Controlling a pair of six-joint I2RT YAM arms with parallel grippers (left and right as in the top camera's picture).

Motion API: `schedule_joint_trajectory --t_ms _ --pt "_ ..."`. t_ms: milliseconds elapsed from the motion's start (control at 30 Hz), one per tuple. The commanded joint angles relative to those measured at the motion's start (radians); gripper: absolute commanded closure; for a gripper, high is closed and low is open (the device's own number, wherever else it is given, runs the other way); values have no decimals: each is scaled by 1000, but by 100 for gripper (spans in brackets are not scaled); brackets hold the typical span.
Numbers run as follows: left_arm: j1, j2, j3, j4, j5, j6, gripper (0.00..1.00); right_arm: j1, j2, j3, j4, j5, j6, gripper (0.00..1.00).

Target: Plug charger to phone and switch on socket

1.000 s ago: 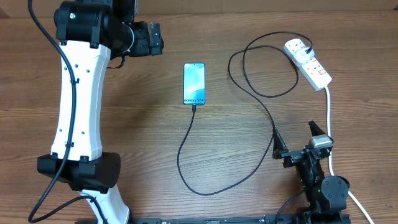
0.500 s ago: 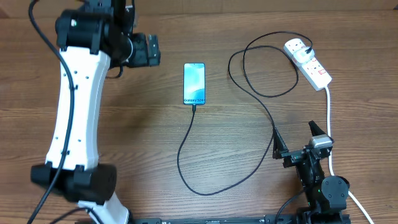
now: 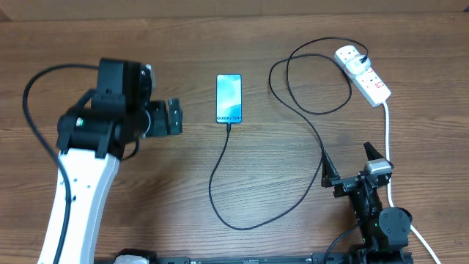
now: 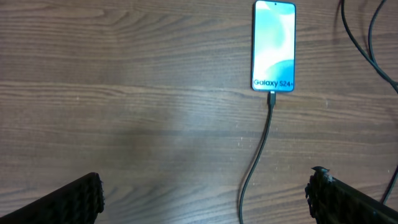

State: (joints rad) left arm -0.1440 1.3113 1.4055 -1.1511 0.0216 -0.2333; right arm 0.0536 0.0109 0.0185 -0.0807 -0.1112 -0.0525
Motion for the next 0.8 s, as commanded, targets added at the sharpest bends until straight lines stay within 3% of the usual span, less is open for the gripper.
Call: schedule_joint_trajectory --t_ms 0,267,467,767 --pt "-7 -113 -66 1 5 8 0 -3 -8 -10 3 12 2 0" --pt "7 -364 -269 17 33 8 0 -3 -8 -10 3 12 2 0" --pt "20 -551 -461 137 84 8 0 -3 -8 -10 4 12 2 0" --pt "20 -574 -582 185 82 -6 0 -3 -8 -10 3 12 2 0"
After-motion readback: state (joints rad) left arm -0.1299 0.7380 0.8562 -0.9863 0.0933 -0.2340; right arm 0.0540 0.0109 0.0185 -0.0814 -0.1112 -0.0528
